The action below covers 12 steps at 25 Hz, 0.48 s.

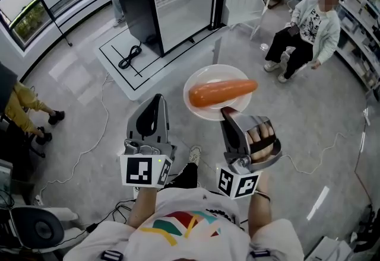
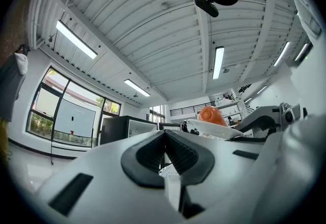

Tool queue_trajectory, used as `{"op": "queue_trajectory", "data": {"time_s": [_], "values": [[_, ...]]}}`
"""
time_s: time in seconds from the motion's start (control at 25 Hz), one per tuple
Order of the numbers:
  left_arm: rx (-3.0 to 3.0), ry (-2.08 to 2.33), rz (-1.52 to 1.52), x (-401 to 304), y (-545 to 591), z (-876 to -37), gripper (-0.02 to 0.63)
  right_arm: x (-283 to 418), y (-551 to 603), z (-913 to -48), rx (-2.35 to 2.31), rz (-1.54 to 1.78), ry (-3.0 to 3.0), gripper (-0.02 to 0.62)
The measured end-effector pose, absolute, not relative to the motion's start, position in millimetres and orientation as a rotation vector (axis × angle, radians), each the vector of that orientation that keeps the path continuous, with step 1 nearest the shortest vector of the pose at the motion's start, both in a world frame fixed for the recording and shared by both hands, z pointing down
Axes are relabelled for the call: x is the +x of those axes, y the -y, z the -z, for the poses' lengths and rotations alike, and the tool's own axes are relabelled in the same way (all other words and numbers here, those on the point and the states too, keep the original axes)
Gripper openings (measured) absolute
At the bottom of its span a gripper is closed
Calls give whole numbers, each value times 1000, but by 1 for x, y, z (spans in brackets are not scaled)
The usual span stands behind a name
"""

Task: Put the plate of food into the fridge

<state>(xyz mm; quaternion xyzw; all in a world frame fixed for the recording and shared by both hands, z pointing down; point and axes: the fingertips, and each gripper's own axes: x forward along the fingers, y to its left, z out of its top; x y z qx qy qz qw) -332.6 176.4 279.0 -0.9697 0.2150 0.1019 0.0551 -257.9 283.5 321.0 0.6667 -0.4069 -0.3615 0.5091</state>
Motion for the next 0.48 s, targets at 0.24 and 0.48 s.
{"op": "queue_trajectory", "data": {"time_s": [0.24,0.48], "values": [[-2956,-649,-301,-300,-149,-280,6,-229,-255,-324,1589,862,996,20],[-2967,-626,-306,-267,-122,-284,6,-201,-230,-325,1586,854,986,20]]}}
